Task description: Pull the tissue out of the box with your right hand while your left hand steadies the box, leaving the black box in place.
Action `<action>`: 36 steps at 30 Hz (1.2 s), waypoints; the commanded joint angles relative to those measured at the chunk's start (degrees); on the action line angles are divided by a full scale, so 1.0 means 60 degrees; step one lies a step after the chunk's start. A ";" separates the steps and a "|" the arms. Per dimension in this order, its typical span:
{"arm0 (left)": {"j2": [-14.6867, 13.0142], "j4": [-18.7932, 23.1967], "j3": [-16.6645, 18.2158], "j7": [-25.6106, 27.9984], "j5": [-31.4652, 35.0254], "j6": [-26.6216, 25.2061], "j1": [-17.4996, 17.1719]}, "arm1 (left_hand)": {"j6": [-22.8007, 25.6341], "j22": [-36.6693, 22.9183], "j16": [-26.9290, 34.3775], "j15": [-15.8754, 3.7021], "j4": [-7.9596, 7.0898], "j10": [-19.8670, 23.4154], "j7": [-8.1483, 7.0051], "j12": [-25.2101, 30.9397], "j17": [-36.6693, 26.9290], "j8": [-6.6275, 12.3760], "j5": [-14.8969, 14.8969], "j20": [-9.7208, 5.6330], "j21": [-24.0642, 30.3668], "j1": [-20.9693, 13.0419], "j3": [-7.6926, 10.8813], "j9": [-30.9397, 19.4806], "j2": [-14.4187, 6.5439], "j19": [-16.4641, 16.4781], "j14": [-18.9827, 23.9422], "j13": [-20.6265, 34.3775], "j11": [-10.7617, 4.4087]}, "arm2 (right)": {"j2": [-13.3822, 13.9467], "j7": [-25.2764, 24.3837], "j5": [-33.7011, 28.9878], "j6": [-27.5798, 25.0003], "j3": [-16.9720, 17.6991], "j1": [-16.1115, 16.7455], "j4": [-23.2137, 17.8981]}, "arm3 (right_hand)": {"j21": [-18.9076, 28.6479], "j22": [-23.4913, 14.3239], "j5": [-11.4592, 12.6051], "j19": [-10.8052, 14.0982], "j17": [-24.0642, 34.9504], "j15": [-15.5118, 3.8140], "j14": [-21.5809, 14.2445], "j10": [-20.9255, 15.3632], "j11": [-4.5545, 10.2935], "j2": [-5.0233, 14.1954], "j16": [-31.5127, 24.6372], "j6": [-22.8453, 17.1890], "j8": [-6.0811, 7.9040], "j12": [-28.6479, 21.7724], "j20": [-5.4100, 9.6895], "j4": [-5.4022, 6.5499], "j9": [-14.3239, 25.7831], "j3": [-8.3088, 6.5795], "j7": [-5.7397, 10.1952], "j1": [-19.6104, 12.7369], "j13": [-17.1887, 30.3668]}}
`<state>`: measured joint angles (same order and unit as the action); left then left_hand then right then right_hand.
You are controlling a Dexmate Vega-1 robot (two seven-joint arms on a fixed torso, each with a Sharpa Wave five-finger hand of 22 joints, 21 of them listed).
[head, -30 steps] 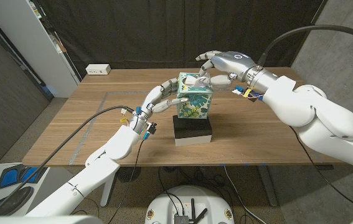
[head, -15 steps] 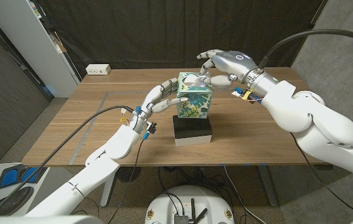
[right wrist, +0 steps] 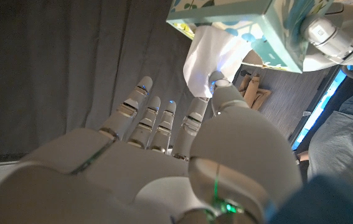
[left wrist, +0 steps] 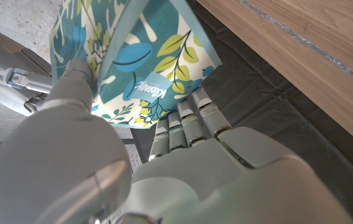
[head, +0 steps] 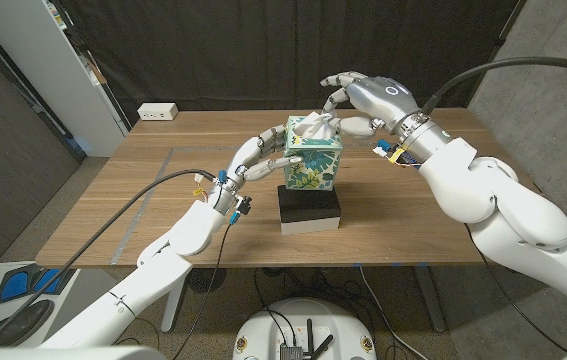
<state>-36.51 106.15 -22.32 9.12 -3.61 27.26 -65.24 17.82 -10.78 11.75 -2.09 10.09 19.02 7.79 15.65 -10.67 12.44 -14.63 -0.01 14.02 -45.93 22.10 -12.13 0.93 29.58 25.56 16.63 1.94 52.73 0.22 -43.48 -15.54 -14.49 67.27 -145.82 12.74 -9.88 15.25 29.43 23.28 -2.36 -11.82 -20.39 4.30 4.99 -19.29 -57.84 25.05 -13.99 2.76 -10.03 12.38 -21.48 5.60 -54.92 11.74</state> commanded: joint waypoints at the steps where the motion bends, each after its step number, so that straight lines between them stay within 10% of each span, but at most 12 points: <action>1: -0.0040 0.0056 -0.0001 -0.0051 -0.0021 -0.0058 0.0008 | 0.0135 -0.0038 -0.0010 -0.0098 -0.0096 0.0072 0.0027 -0.0018 -0.0020 0.0072 -0.0053 -0.0089 0.0035 -0.0748 0.0150 -0.0053 -0.0836 0.0115 0.0041 0.0057 0.0008 | -0.0476 -0.0838 -0.0745 0.0013 0.0006 0.0413 0.0057 | 0.0100 -0.0021 -0.0029 0.0175 0.0059 -0.0252 -0.0154 -0.0134 -0.0014 -0.0004 -0.0084 -0.0030 0.0081 -0.0064 -0.0014 0.0036 0.0071 0.0050 -0.0072 -0.0107 0.0031; 36: 0.0008 0.0079 0.0142 0.0158 0.0106 0.0219 -0.0223 | 0.0178 -0.0038 -0.0016 -0.0112 -0.0069 0.0100 0.0008 -0.0042 -0.0019 0.0064 -0.0048 -0.0102 0.0029 -0.0776 0.0177 -0.0058 -0.0852 0.0122 0.0052 0.0086 -0.0006 | -0.2076 -0.2904 -0.2873 -0.0215 -0.0532 0.1058 0.0329 | 0.0117 -0.0031 -0.0260 0.0581 0.0259 -0.0399 -0.0557 -0.0526 0.0047 -0.0013 -0.0394 -0.0146 0.0170 -0.0085 0.0042 0.0069 0.0229 0.0211 -0.0147 -0.0227 0.0077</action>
<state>-36.63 106.58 -21.88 9.59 -3.34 27.69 -65.95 18.14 -10.80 11.75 -2.36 10.29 19.01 7.48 15.65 -10.68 12.62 -14.63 -0.01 14.04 -45.99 22.30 -12.41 0.99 29.58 25.90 16.90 1.96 43.55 -14.54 -56.38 -14.85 -16.17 72.68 -144.03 13.14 -9.88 13.74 32.19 24.60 -2.36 -14.48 -22.95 4.40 4.47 -21.23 -58.54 25.86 -14.20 3.06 -9.66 13.55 -20.43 4.47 -56.04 11.93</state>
